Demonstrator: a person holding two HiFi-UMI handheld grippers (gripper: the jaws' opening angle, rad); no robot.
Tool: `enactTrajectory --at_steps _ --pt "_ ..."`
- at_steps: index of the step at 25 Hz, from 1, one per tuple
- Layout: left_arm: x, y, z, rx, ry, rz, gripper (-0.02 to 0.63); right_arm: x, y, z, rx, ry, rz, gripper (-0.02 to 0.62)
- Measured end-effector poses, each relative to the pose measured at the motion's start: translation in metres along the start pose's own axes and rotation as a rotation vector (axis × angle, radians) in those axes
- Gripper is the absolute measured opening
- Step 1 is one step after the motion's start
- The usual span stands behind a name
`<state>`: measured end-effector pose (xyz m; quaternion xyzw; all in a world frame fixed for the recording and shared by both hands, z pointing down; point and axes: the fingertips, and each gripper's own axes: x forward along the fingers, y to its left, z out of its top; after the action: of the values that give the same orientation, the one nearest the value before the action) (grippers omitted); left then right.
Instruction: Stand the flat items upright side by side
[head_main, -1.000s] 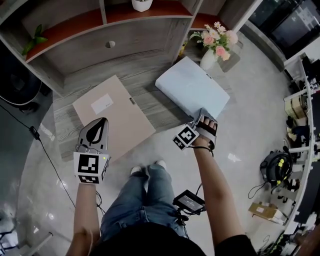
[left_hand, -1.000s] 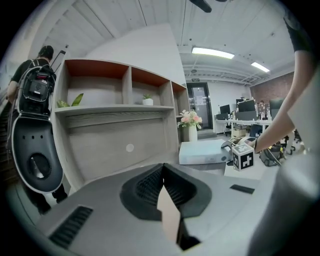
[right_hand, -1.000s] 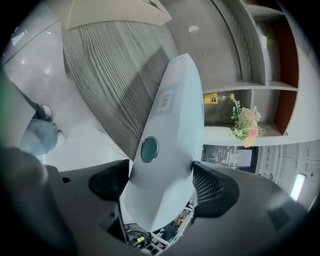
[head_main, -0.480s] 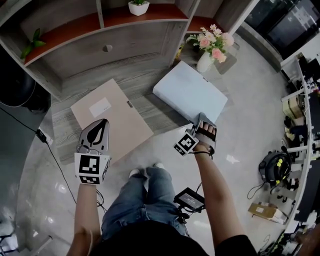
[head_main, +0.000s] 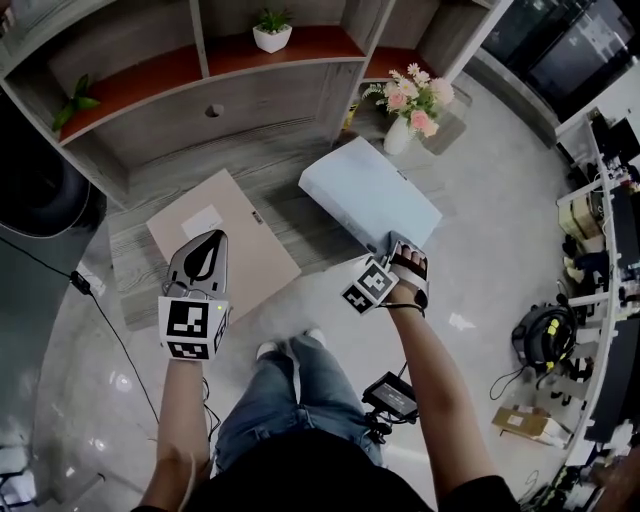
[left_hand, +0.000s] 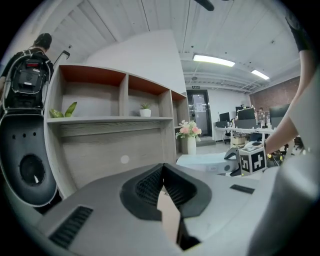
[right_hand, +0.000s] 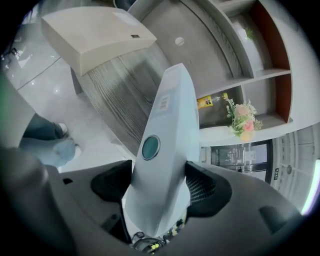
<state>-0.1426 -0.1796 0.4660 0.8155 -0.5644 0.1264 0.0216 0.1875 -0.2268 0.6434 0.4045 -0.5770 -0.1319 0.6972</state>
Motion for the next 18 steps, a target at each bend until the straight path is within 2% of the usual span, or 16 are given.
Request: enactTrajectory --at_steps 12,18 --pt "0.003 -0.005 0.044 -0.034 -0.061 0.047 0.011 -0.039 -0.039 0.015 0.15 -0.062 0.281 0.35" --pt "0.003 -0.009 0.059 -0.031 -0.083 0.07 0.011 -0.053 -0.052 0.017 0.207 -0.09 0.384 0.35"
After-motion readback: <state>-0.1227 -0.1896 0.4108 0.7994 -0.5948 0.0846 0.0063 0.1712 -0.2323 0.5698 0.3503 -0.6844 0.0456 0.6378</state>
